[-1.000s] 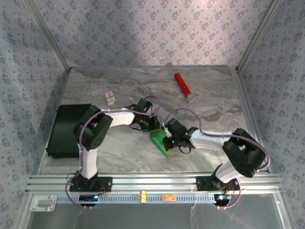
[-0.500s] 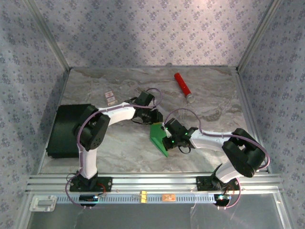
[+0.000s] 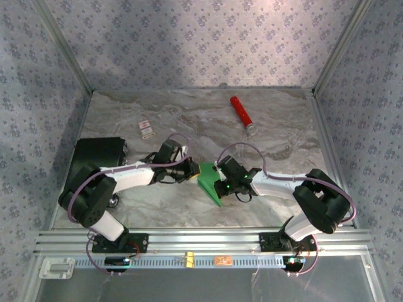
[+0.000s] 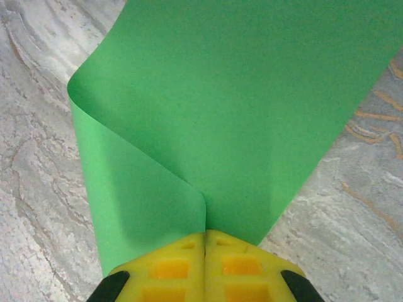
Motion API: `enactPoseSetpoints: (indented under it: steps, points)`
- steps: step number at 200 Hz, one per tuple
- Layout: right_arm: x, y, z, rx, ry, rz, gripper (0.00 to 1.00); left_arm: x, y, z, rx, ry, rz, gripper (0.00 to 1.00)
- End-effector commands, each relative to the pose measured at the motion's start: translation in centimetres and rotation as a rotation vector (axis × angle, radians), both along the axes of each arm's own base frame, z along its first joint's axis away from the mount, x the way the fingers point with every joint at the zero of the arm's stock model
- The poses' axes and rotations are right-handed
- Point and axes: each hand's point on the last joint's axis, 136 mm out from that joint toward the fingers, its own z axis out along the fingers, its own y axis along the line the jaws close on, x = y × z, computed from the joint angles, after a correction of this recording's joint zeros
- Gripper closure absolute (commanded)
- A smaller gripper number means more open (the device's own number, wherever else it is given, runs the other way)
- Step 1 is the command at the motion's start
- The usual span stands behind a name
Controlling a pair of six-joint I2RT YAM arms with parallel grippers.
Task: Fold a paper plane with a square sheet of paper (pick it up from the middle)
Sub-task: Third fold the triangle at the center of the table.
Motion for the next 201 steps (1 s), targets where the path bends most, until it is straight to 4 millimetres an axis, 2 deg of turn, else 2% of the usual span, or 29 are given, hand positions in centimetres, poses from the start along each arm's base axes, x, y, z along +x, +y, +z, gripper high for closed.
enactPoseSetpoints:
  steps: [1, 53, 133, 201]
  points:
    - [-0.7, -1.0, -1.3, -0.049, 0.032, -0.012, 0.95, -0.8, -1.9, 2.6, -0.138, -0.024, 0.002, 0.96]
    - [-0.7, -1.1, -1.3, -0.055, 0.031, -0.011, 0.95, -3.0, -3.2, 1.1, -0.162, 0.016, -0.03, 1.0]
    - [-0.9, -1.2, -1.4, -0.059, 0.036, -0.009, 0.95, -3.9, -4.7, -0.9, -0.145, 0.044, -0.061, 1.0]
    - [-0.9, -1.3, -1.5, -0.063, 0.036, -0.012, 0.95, -4.5, -4.2, -2.9, -0.093, 0.077, -0.063, 1.0]
